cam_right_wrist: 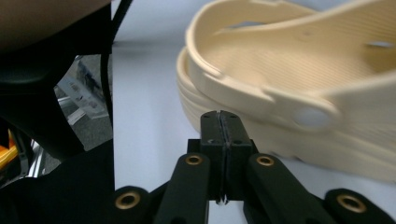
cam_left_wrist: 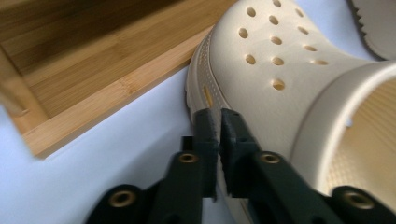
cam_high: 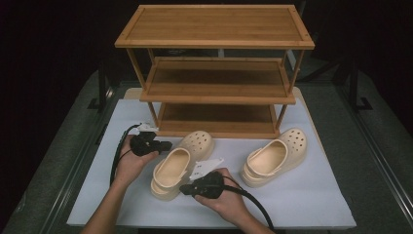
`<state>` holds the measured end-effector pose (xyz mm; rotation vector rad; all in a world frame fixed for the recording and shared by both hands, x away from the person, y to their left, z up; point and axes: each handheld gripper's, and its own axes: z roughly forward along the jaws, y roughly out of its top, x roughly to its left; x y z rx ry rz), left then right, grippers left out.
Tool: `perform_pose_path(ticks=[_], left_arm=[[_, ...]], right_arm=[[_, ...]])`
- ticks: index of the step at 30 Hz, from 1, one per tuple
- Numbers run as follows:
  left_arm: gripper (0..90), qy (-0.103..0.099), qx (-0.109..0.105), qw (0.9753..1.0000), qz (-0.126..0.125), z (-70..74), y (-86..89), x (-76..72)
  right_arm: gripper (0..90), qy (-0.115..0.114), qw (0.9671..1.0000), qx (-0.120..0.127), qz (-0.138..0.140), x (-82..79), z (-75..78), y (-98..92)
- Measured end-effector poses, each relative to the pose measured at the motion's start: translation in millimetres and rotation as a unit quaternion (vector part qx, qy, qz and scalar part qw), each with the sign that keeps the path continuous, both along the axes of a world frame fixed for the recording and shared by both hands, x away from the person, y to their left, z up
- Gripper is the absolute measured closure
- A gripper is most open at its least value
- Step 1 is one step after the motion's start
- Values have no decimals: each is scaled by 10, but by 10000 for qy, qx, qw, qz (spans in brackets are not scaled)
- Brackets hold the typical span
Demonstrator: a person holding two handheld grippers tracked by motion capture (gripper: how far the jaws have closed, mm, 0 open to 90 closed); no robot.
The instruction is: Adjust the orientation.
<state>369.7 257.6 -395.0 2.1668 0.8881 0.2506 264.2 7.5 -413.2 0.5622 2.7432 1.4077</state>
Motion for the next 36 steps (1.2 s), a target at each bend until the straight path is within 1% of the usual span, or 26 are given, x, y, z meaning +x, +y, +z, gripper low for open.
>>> perform_pose_path(ticks=[1,2,3,4,5,6,7,9,10,11,13,14,15,16,19,20,21,22,24,25,27,28,29,32,34,36], left_arm=[[811,0,0,10000,0,0,0,0],[784,-42,-90,9999,37,48,49,-38],[760,-67,-131,9999,45,72,70,-61],[736,-67,-131,9999,45,72,70,-61],[714,-120,-170,9998,-28,126,105,-114],[701,-128,-208,9997,-36,142,109,-135],[687,-150,-230,9996,-95,170,119,-163],[651,-125,-303,9992,-229,202,110,-202],[638,-125,-303,9992,-229,202,110,-202],[629,-139,-340,9988,-337,220,80,-237],[616,-139,-334,9986,-390,223,66,-244],[614,-127,-305,9982,-502,222,23,-260],[613,-127,-305,9982,-502,222,23,-260],[612,-104,-251,9980,-572,205,-22,-264],[615,-97,-192,9979,-606,178,-63,-261],[621,-113,-130,9978,-645,149,-105,-254],[631,-113,-130,9978,-645,149,-105,-254],[651,-187,-52,9977,-647,129,-136,-251],[720,-211,-24,9976,-664,126,-140,-250],[739,-284,7,9976,-637,121,-148,-258],[770,-316,53,9974,-652,127,-148,-263],[792,-420,177,9970,-626,141,-156,-279],[808,-463,238,9968,-613,147,-161,-285],[823,-488,278,9966,-607,153,-168,-290],[830,-584,393,9959,-566,165,-170,-304],[833,-592,391,9961,-522,172,-155,-309]], right_arm=[[869,0,10000,0,0,0,0,0],[845,-11,9999,-2,-114,0,10,-113],[832,-10,9999,-2,-156,0,12,-155],[832,-10,9999,-2,-156,0,12,-155],[812,39,9995,-4,-327,-14,15,-285],[799,52,9991,-17,-412,-22,16,-346],[785,59,9989,-20,-463,-29,14,-387],[755,64,9983,-63,-575,-52,7,-507],[743,72,9979,-71,-636,-64,5,-558],[728,77,9976,-70,-678,-74,2,-606],[709,81,9970,-83,-762,-89,2,-683],[699,69,9966,-85,-815,-97,2,-735],[699,69,9966,-85,-815,-97,2,-735],[688,65,9960,-87,-891,-111,-1,-813],[676,74,9951,-102,-977,-130,-11,-902],[673,75,9948,-104,-1008,-137,-17,-934],[673,75,9948,-104,-1008,-137,-17,-934],[669,70,9943,-107,-1060,-137,-18,-971],[666,83,9940,-91,-1083,-133,-16,-982],[666,75,9939,-76,-1097,-126,-17,-992],[664,86,9939,-85,-1095,-123,-23,-992],[664,91,9939,-87,-1096,-122,-29,-991],[664,94,9939,-92,-1092,-120,-36,-989],[663,110,9938,-89,-1105,-121,-46,-984],[663,107,9938,-93,-1106,-117,-47,-988],[663,102,9934,-86,-1139,-114,-43,-1000]])
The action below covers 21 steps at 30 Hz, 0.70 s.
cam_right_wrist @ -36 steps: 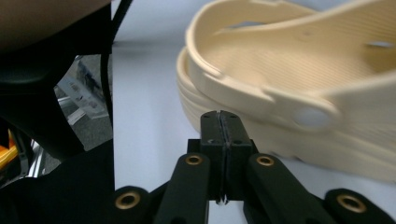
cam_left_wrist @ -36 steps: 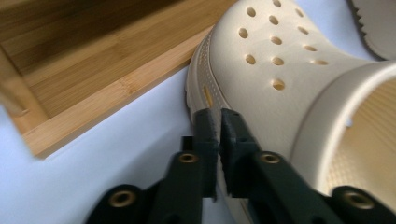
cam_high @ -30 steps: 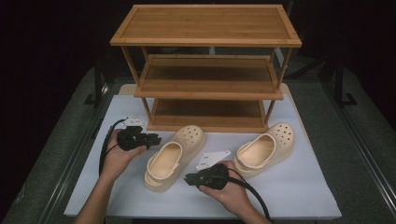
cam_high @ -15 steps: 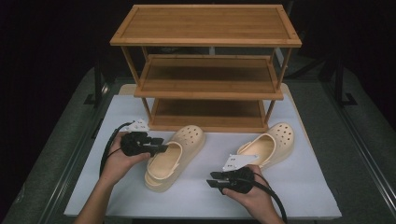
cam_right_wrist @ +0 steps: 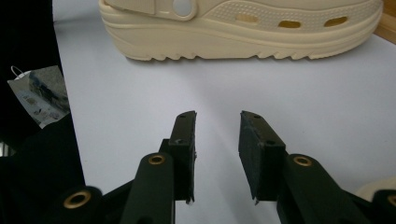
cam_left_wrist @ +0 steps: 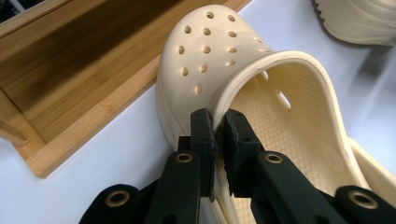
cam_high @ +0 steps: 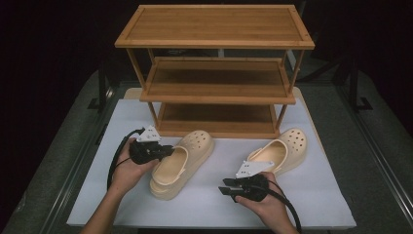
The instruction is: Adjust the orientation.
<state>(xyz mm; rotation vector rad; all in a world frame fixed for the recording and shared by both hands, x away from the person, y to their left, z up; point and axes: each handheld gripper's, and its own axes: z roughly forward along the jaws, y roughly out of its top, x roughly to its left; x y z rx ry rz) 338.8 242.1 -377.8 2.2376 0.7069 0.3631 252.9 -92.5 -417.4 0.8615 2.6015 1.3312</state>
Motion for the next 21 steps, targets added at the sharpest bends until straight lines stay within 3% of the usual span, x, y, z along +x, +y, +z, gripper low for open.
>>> perform_pose_path(ticks=[5,12,21], left_arm=[[839,-41,39,9999,117,42,95,-26],[839,-93,21,9988,477,37,403,-158],[825,-76,-64,9985,543,-7,534,-275]], right_arm=[[663,-35,10000,39,-67,14,15,-37],[663,-44,9999,65,-130,37,14,-52],[665,-36,10000,13,-86,45,-3,-20]])
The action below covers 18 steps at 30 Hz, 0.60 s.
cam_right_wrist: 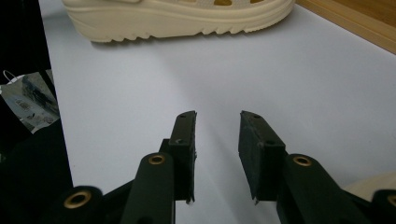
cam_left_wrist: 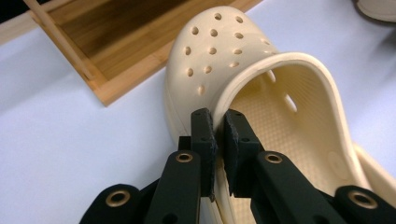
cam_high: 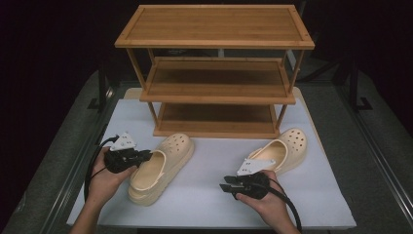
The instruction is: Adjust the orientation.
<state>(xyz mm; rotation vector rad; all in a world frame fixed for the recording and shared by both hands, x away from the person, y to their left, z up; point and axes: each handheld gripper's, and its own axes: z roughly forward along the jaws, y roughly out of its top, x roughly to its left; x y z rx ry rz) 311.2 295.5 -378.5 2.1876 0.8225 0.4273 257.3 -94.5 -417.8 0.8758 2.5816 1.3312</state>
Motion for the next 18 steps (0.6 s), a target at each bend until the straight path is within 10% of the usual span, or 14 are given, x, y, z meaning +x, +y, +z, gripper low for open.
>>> perform_pose_path(ticks=[18], left_arm=[[569,100,-403,9990,192,101,278,-47]], right_arm=[[795,-53,10000,12,72,-17,137,-35]])
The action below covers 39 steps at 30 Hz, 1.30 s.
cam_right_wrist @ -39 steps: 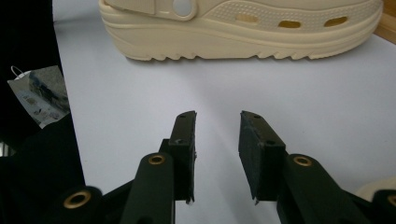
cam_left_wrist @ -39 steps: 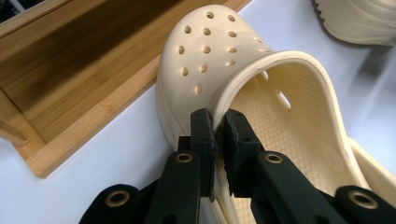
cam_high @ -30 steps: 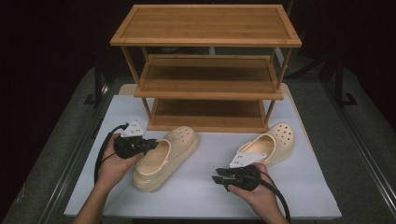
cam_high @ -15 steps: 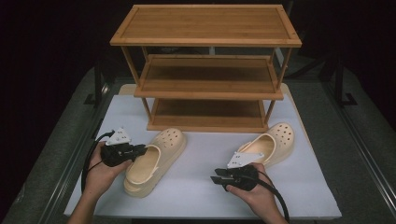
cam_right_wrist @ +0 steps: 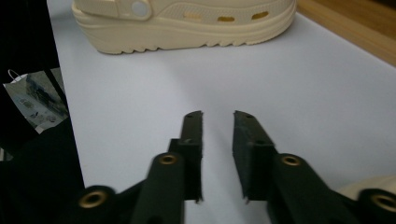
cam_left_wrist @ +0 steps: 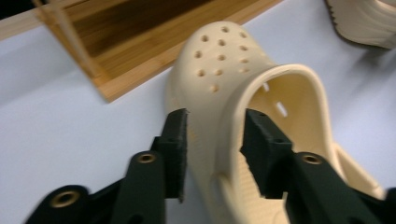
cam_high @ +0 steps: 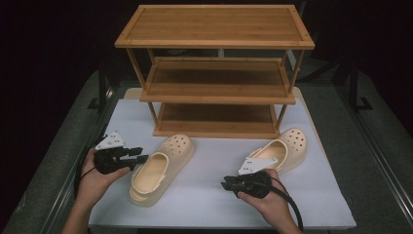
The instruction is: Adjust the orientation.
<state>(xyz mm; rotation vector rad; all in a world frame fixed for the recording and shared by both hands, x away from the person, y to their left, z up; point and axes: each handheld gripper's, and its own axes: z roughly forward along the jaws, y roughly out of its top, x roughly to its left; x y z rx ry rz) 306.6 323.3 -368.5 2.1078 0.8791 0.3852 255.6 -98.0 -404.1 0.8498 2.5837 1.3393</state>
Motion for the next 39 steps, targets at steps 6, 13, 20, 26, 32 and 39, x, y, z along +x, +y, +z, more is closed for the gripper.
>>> perform_pose_path(ticks=[6,13,20,26,32,39], left_arm=[[433,90,143,9994,312,-50,178,31],[354,278,293,9970,654,-295,372,140],[315,423,434,9940,907,-553,435,220],[249,331,542,9928,1015,-664,437,252],[196,243,569,9911,1180,-695,491,271],[194,90,727,9905,1163,-755,513,276]], right_arm=[[897,-24,10000,48,-58,28,103,-83],[898,-134,9994,89,-310,129,266,-301],[899,-314,9970,119,-696,267,437,-600],[899,-384,9931,137,-1099,424,503,-882],[899,-450,9877,19,-1500,575,521,-1180],[899,-348,9809,-70,-1912,728,457,-1462]])
